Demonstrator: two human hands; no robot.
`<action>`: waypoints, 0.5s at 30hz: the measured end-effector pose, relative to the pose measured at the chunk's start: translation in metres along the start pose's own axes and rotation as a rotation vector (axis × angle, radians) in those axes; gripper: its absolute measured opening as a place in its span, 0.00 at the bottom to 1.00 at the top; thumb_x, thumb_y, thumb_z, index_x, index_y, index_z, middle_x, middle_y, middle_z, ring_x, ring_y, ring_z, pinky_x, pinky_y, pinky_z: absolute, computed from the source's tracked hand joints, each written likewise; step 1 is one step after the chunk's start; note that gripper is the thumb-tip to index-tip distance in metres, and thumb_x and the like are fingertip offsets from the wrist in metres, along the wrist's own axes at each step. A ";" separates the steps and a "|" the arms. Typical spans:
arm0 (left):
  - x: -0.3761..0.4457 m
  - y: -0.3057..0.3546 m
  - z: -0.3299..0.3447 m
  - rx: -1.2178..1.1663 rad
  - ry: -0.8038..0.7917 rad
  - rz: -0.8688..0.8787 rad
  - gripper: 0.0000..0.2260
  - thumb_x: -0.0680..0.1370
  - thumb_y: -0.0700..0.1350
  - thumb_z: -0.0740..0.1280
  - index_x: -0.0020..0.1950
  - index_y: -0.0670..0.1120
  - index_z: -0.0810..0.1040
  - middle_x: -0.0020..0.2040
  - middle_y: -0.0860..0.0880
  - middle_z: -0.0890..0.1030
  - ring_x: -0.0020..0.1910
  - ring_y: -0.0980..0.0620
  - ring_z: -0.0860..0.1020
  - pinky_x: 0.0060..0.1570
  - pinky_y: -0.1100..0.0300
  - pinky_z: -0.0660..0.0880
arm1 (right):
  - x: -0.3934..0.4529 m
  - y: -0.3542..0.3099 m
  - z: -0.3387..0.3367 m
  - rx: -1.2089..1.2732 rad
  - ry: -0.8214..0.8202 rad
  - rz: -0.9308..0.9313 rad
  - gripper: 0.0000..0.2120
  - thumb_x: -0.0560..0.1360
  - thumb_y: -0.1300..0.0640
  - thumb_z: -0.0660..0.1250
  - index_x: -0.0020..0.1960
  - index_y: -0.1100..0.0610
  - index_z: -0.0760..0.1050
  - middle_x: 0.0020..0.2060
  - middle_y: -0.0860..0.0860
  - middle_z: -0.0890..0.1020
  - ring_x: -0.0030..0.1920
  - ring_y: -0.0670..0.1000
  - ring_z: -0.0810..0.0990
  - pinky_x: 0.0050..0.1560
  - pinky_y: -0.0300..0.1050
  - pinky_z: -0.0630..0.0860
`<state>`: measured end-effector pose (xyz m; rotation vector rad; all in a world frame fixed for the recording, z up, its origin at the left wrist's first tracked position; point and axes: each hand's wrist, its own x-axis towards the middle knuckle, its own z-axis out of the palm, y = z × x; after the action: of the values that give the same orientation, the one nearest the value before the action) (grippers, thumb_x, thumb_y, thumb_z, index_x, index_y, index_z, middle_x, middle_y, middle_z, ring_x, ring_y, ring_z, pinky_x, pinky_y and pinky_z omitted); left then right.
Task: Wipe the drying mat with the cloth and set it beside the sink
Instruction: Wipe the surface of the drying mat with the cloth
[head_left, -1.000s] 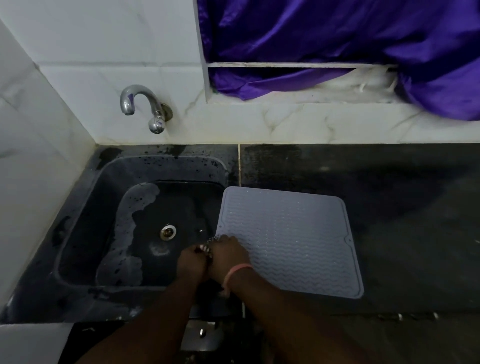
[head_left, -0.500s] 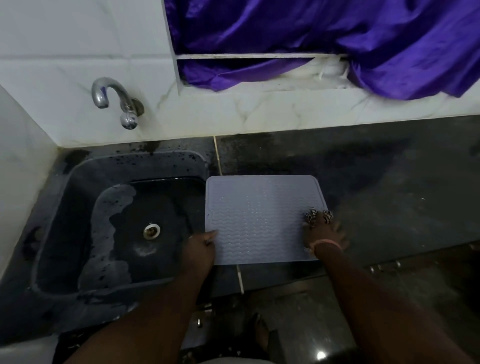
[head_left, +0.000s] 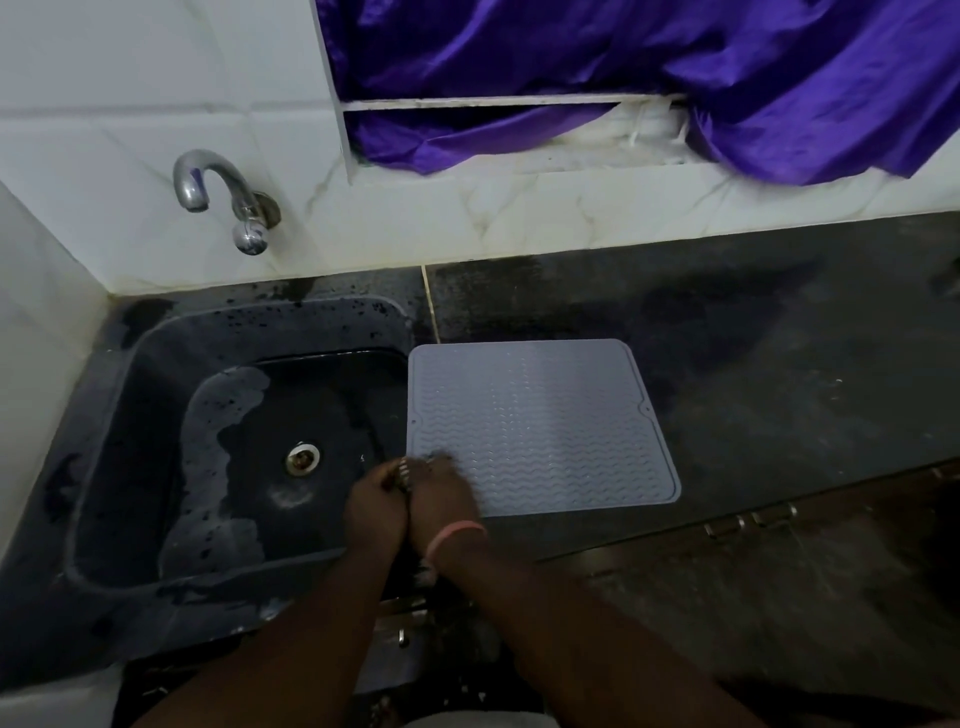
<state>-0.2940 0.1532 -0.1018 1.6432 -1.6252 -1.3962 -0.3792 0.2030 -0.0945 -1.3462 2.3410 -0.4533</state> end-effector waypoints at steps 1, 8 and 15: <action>0.004 -0.003 -0.001 -0.030 0.027 -0.037 0.13 0.76 0.38 0.67 0.58 0.49 0.84 0.51 0.52 0.83 0.51 0.50 0.81 0.56 0.58 0.74 | 0.000 -0.005 -0.007 0.021 -0.027 -0.050 0.15 0.79 0.48 0.54 0.59 0.51 0.74 0.56 0.55 0.77 0.54 0.57 0.79 0.56 0.51 0.77; 0.005 0.001 0.005 -0.109 -0.048 -0.080 0.15 0.79 0.39 0.65 0.66 0.45 0.79 0.58 0.45 0.83 0.55 0.45 0.81 0.61 0.49 0.77 | 0.000 0.116 -0.094 0.003 0.324 0.377 0.16 0.77 0.42 0.60 0.56 0.53 0.72 0.55 0.56 0.73 0.47 0.54 0.78 0.50 0.55 0.80; -0.004 0.012 0.016 -0.077 -0.120 -0.044 0.15 0.79 0.35 0.65 0.64 0.45 0.80 0.65 0.45 0.79 0.60 0.46 0.79 0.64 0.50 0.75 | -0.004 0.121 -0.094 -0.190 0.238 0.416 0.16 0.76 0.53 0.64 0.62 0.57 0.72 0.63 0.58 0.67 0.56 0.58 0.74 0.51 0.54 0.79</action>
<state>-0.3130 0.1599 -0.0962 1.5878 -1.5872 -1.5869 -0.5134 0.2729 -0.0684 -0.8750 2.8295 -0.2794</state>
